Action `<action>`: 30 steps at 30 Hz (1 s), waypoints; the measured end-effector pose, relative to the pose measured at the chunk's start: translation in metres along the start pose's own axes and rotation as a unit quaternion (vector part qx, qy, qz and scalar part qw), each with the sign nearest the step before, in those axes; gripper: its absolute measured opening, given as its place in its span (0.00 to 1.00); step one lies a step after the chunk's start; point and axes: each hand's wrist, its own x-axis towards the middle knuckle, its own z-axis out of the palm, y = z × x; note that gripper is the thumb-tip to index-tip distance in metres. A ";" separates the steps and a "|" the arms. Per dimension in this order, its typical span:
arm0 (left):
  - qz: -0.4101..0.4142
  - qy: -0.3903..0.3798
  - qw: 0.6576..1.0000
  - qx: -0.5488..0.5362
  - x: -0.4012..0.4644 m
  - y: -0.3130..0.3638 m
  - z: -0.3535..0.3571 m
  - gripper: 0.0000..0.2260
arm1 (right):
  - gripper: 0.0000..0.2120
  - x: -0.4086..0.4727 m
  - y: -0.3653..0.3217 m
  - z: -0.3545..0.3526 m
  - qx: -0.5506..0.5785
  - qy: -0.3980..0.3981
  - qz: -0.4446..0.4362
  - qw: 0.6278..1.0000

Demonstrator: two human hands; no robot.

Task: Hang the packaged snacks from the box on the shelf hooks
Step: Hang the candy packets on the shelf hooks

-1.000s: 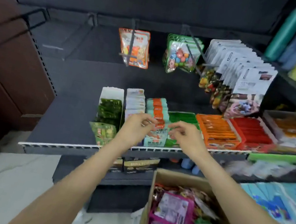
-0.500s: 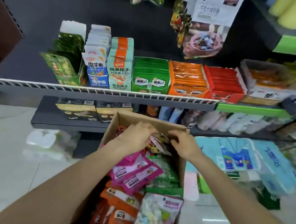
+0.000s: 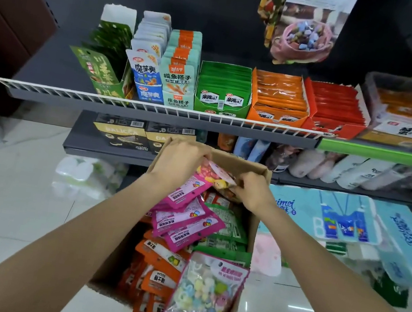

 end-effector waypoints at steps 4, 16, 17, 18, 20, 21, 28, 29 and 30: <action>-0.047 0.059 0.988 -0.134 0.001 -0.016 -0.030 0.06 | 0.12 0.003 -0.010 -0.022 0.064 -0.034 -0.051 0.996; -0.122 0.274 0.887 -0.350 0.008 -0.053 -0.139 0.09 | 0.09 0.005 -0.153 -0.107 0.315 0.136 -0.208 0.916; -0.116 0.288 0.880 -0.359 0.008 -0.059 -0.149 0.12 | 0.09 0.008 -0.167 -0.111 0.316 0.152 -0.209 0.913; -0.111 0.292 0.879 -0.361 0.007 -0.066 -0.159 0.16 | 0.09 0.013 -0.181 -0.114 0.318 0.171 -0.209 0.909; -0.100 0.286 0.881 -0.363 0.008 -0.085 -0.177 0.22 | 0.10 0.022 -0.210 -0.121 0.329 0.208 -0.216 0.896; -0.099 0.286 0.881 -0.363 0.010 -0.096 -0.186 0.23 | 0.10 0.029 -0.223 -0.125 0.330 0.224 -0.222 0.890; -0.089 0.303 0.891 -0.327 0.047 -0.162 -0.236 0.23 | 0.20 0.063 -0.301 -0.141 0.270 0.329 -0.282 0.860; -0.087 0.302 0.893 -0.323 0.054 -0.168 -0.238 0.23 | 0.19 0.070 -0.306 -0.140 0.251 0.344 -0.279 0.861; -0.081 0.301 0.895 -0.320 0.060 -0.174 -0.240 0.23 | 0.18 0.077 -0.310 -0.139 0.236 0.359 -0.275 0.860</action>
